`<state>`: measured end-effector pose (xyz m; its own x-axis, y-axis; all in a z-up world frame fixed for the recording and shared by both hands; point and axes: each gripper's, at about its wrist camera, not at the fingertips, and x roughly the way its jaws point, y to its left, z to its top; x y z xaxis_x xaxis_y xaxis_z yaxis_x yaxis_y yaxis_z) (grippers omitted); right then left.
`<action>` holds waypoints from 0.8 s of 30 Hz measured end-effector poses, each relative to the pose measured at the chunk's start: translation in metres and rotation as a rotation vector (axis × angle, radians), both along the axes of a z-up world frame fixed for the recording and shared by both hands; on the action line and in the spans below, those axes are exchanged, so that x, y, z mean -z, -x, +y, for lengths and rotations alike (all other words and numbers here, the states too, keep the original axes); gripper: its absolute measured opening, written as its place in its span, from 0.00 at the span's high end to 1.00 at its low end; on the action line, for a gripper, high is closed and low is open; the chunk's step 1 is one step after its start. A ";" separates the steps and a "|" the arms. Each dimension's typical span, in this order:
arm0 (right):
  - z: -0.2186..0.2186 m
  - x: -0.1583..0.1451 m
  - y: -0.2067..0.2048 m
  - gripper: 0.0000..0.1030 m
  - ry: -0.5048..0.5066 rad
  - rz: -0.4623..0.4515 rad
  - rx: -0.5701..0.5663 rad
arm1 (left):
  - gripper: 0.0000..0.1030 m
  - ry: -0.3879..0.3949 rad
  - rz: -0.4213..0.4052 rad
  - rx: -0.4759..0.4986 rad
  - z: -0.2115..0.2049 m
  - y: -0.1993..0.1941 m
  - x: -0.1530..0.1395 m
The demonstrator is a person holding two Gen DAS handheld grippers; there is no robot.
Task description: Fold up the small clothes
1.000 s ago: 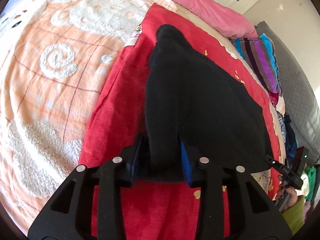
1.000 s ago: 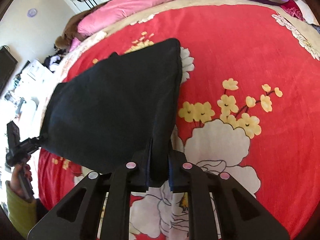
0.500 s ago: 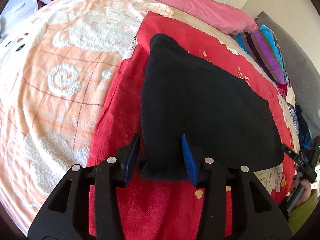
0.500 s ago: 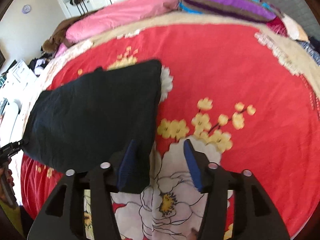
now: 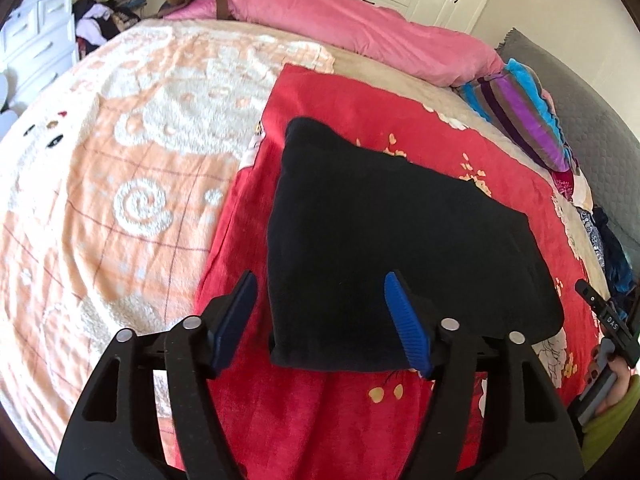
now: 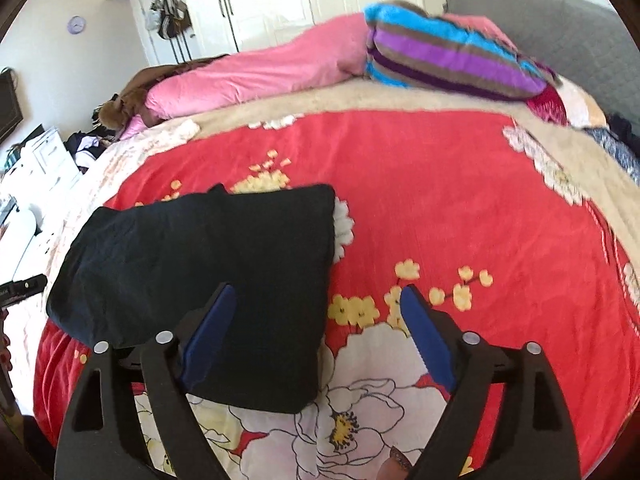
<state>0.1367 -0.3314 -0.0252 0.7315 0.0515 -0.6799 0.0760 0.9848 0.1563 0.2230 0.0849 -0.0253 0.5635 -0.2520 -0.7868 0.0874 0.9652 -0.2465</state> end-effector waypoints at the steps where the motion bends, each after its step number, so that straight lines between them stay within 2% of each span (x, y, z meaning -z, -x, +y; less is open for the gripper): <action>1: 0.002 -0.001 0.000 0.17 0.008 -0.005 -0.008 | 0.39 -0.004 -0.003 0.000 -0.001 0.000 0.000; 7: 0.021 -0.006 0.002 0.16 0.051 -0.039 -0.059 | 0.32 -0.031 -0.032 0.010 -0.011 0.002 -0.007; 11: 0.033 -0.005 0.002 0.16 0.065 -0.044 -0.093 | 0.21 -0.051 -0.038 0.020 -0.019 0.004 -0.006; 14: 0.043 -0.003 0.001 0.16 0.079 -0.044 -0.120 | 0.19 -0.064 -0.032 0.031 -0.026 0.003 -0.002; 16: 0.049 -0.001 0.000 0.12 0.076 -0.036 -0.138 | 0.18 -0.072 -0.027 0.040 -0.031 0.003 0.001; 18: 0.054 0.002 0.000 0.10 0.087 -0.032 -0.152 | 0.10 -0.095 -0.023 0.047 -0.037 0.002 0.005; 24: 0.060 0.014 -0.006 0.10 0.084 0.012 -0.179 | 0.10 -0.140 0.001 0.061 -0.044 0.000 0.020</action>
<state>0.1427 -0.2711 -0.0393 0.7074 0.1229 -0.6960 -0.1003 0.9923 0.0732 0.2228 0.0406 -0.0452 0.5499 -0.1741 -0.8169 0.1472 0.9829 -0.1104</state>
